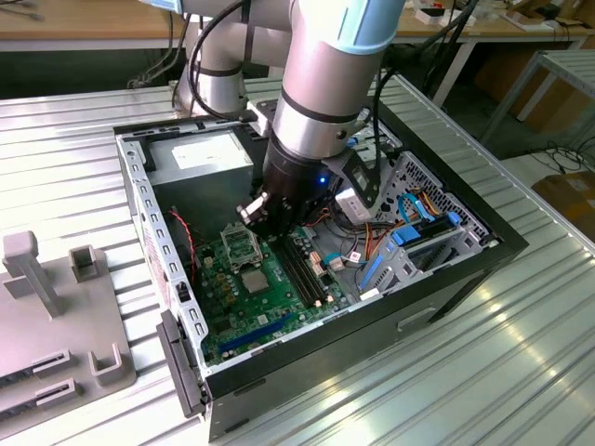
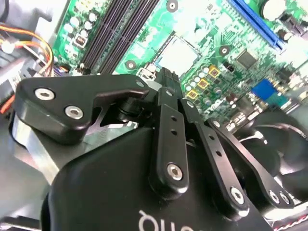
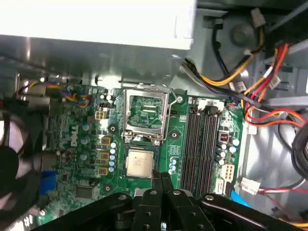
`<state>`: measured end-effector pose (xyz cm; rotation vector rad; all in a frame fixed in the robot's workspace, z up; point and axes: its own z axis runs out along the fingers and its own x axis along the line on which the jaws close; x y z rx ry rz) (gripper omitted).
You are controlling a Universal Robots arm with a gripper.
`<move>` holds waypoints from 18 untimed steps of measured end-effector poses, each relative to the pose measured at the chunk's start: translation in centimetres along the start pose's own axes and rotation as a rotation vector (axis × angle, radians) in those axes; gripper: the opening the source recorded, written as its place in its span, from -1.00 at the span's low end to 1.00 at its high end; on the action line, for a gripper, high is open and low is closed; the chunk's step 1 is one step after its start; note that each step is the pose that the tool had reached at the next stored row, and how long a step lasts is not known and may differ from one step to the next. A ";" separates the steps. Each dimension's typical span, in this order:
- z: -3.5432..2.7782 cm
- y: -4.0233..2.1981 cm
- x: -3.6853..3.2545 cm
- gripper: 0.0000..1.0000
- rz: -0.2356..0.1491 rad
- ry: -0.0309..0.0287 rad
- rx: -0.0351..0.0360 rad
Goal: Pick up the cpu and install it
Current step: 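Place the cpu into insertion slot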
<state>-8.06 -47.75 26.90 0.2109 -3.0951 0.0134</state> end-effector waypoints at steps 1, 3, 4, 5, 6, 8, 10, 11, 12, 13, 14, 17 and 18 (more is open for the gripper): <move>0.03 0.00 0.00 -0.79 -0.030 -0.0002 0.0012; 0.06 0.00 -0.01 -0.79 -0.082 -0.0005 0.0031; 0.07 0.00 -0.01 -0.79 -0.083 -0.0006 0.0031; 0.07 0.00 -0.01 -0.79 -0.084 -0.0006 0.0031; 0.07 0.00 -0.01 -0.79 -0.084 -0.0006 0.0031; 0.07 0.00 -0.01 -0.79 -0.085 -0.0006 0.0032; 0.07 0.00 -0.01 -0.79 -0.087 -0.0006 0.0032; 0.07 0.00 -0.01 -0.79 -0.087 -0.0006 0.0032; 0.07 0.00 -0.01 -0.79 -0.088 -0.0006 0.0033; 0.07 0.00 -0.01 -0.79 -0.088 -0.0006 0.0033; 0.07 0.00 -0.01 -0.79 -0.089 -0.0006 0.0033; 0.07 0.00 -0.01 -0.79 -0.091 -0.0006 0.0034; 0.07 0.00 -0.01 -0.79 -0.092 -0.0007 0.0034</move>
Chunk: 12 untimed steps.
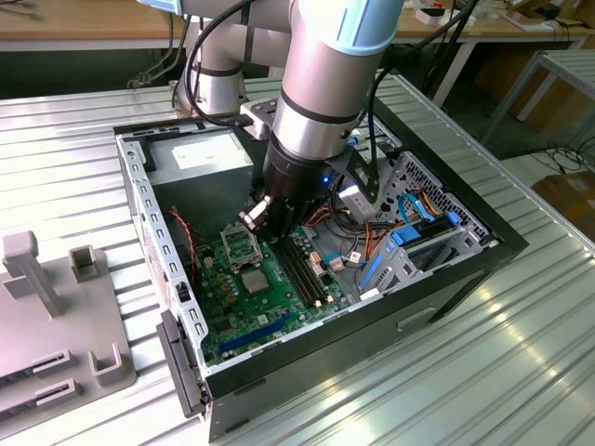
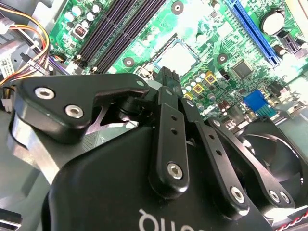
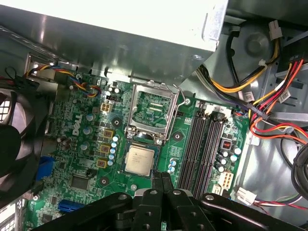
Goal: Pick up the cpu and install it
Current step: 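Place the cpu into insertion slot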
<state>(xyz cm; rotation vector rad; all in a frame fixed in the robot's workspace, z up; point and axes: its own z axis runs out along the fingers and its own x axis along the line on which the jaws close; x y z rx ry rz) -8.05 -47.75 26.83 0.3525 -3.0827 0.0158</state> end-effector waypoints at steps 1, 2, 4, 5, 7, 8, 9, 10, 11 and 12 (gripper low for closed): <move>0.00 0.00 0.00 -0.79 -0.001 0.0000 0.0000; 0.00 0.00 0.00 -0.79 -0.002 0.0001 0.0001; 0.00 0.00 0.00 -0.79 -0.003 0.0000 0.0001; 0.00 0.00 0.00 -0.79 -0.003 0.0000 0.0001; 0.00 0.00 0.00 -0.79 -0.006 0.0000 0.0002; 0.00 0.00 0.00 -0.79 -0.006 0.0000 0.0003; 0.00 0.00 0.00 -0.79 -0.007 0.0000 0.0003; 0.00 0.00 0.00 -0.79 -0.008 0.0000 0.0003; 0.00 0.00 0.00 -0.79 -0.008 0.0000 0.0004; 0.00 0.00 0.00 -0.79 -0.009 -0.0001 0.0004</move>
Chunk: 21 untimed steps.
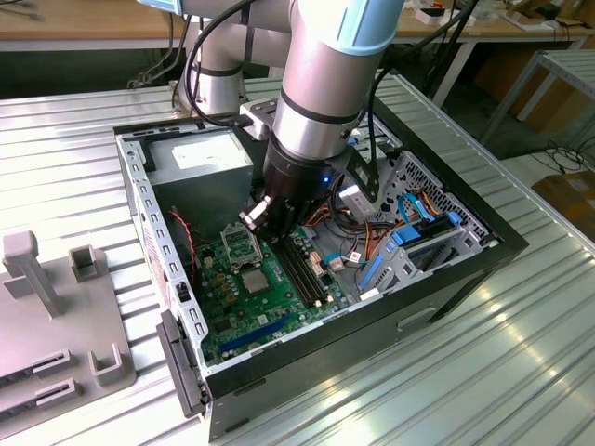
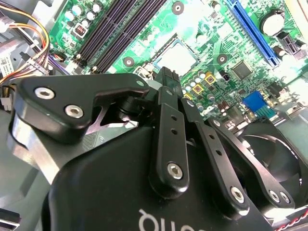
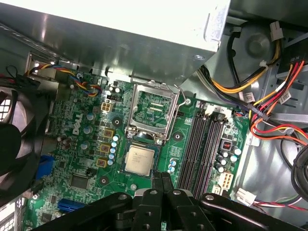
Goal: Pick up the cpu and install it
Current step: 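Place the cpu into insertion slot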
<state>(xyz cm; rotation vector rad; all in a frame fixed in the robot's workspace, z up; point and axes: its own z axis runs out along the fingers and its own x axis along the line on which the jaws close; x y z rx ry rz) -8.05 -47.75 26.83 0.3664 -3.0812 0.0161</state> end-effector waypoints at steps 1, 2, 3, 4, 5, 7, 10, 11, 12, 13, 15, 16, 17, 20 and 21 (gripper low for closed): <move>0.00 0.00 0.00 -0.79 -0.001 0.0000 0.0000; 0.00 0.00 0.00 -0.79 -0.001 0.0000 0.0000; 0.00 0.00 0.00 -0.79 -0.001 0.0000 0.0000; 0.00 0.00 0.00 -0.79 -0.002 0.0000 0.0001; 0.00 0.00 0.00 -0.79 -0.003 0.0000 0.0001; 0.00 0.00 0.00 -0.79 -0.014 0.0000 0.0006; 0.00 0.00 -0.01 -0.79 -0.043 -0.0003 0.0017; 0.00 0.00 -0.01 -0.79 -0.056 -0.0003 0.0021; 0.00 0.00 -0.02 -0.79 -0.070 -0.0005 0.0027; 0.00 -0.01 -0.04 -0.79 -0.100 -0.0006 0.0040; 0.00 -0.02 -0.06 -0.79 -0.133 -0.0007 0.0052; 0.00 -0.02 -0.07 -0.79 -0.143 -0.0008 0.0056; 0.00 -0.02 -0.07 -0.79 -0.147 -0.0008 0.0058; 0.00 -0.02 -0.07 -0.79 -0.148 -0.0009 0.0058; 0.00 -0.02 -0.07 -0.79 -0.148 -0.0008 0.0059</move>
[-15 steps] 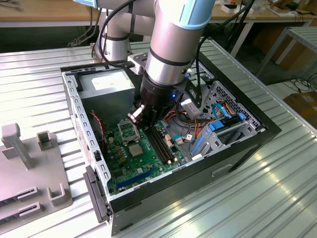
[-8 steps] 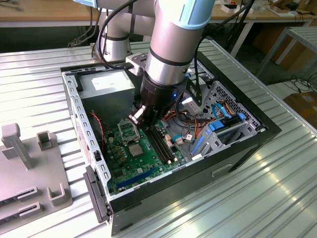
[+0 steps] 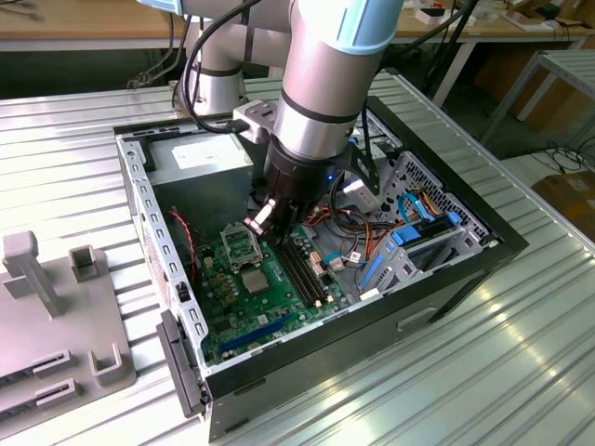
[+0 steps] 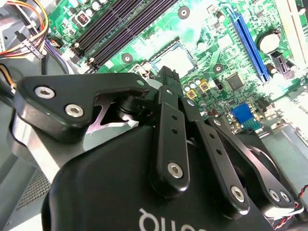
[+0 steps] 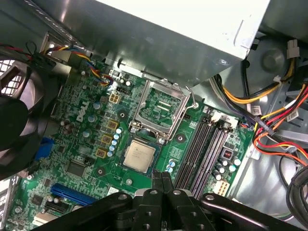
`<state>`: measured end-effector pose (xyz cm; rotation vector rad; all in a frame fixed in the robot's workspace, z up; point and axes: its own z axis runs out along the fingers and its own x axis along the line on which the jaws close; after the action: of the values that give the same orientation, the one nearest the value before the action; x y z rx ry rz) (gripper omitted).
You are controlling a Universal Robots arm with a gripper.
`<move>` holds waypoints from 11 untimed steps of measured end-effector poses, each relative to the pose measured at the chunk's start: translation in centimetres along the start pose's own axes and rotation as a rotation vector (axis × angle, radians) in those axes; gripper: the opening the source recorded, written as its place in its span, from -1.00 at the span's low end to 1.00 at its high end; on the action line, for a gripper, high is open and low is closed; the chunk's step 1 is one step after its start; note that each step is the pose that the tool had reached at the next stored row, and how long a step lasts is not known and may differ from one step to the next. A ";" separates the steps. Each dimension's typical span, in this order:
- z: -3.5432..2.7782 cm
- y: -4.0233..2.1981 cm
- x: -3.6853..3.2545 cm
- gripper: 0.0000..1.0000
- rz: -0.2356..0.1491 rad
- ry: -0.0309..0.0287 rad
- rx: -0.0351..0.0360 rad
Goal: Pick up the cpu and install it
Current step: 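Place the cpu into insertion slot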
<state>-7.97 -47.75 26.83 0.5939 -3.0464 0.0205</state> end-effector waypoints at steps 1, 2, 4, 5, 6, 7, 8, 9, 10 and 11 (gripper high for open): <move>0.00 0.00 0.00 -0.79 0.000 0.0000 0.0000; 0.00 0.00 -0.01 -0.79 0.000 0.0000 0.0000; 0.00 0.00 -0.01 -0.79 0.000 0.0000 0.0000; 0.00 -0.01 -0.03 -0.79 0.000 0.0000 0.0000; 0.00 -0.01 -0.03 -0.79 -0.001 0.0000 0.0000; 0.00 -0.02 -0.04 -0.79 -0.001 0.0000 0.0000; 0.00 -0.02 -0.05 -0.79 -0.003 0.0000 0.0000; 0.00 -0.02 -0.06 -0.79 -0.004 -0.0001 0.0002; 0.00 -0.03 -0.07 -0.79 -0.008 -0.0001 0.0002; 0.00 -0.03 -0.08 -0.79 -0.012 -0.0001 0.0004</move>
<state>-7.88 -47.75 26.83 0.6126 -3.0427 0.0208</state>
